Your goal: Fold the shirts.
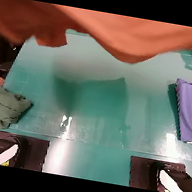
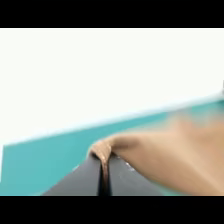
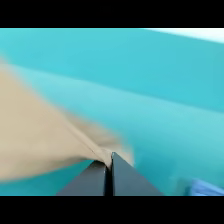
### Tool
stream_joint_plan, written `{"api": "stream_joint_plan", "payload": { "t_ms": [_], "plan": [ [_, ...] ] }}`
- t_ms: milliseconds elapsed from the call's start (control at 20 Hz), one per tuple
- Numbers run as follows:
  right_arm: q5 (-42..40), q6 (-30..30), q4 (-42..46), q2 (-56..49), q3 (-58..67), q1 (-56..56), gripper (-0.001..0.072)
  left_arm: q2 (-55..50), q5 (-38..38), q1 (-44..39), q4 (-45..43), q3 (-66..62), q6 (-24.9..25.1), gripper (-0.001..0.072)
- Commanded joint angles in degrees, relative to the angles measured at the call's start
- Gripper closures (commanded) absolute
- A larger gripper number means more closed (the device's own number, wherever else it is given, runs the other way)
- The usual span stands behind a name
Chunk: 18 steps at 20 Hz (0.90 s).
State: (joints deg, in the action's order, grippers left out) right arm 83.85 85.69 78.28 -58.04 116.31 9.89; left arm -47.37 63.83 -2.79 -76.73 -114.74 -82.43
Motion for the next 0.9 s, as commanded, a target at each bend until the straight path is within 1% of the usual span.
{"api": "stream_joint_plan", "payload": {
  "t_ms": [0, 100, 250, 400, 500, 650, 750, 850],
  "plan": [
    [-2.43, 0.09, 6.29, 5.66, -1.77, -0.11, 0.0699, 4.20, -2.05, -0.02, -0.94, -2.51, -1.60, 0.0683],
    [-1.77, 0.37, 8.52, 5.77, 0.00, -0.09, 0.0698, 3.41, -1.53, -0.02, -0.94, -2.03, -1.60, 0.0683],
    [2.38, 0.31, 8.79, -0.48, 5.62, -0.09, 0.0699, -1.33, 3.85, -0.02, -0.83, 0.07, -1.60, 0.0682],
    [2.69, -0.72, 8.83, -7.08, 1.29, -0.09, 0.0698, -8.83, 10.29, -0.04, 0.02, 5.42, -1.60, 0.0682],
    [2.71, -1.53, 8.79, -12.61, -3.26, -0.63, 0.0698, -14.73, 12.28, -0.04, 1.44, 11.23, -1.57, 0.0682],
    [1.99, -2.91, 8.31, -22.64, -7.28, -2.19, 0.0698, -24.28, 9.73, -0.04, 7.08, 21.92, -0.90, 0.0682],
    [-0.35, -3.76, 8.26, -29.51, -7.58, -3.15, 0.0696, -31.52, 4.17, -0.04, 9.35, 26.47, 1.53, 0.0682],
    [-3.02, -3.74, 6.51, -34.99, -7.58, -3.56, 0.0696, -38.58, -1.68, -0.02, 9.22, 26.62, 3.34, 0.0681]
  ]
}}
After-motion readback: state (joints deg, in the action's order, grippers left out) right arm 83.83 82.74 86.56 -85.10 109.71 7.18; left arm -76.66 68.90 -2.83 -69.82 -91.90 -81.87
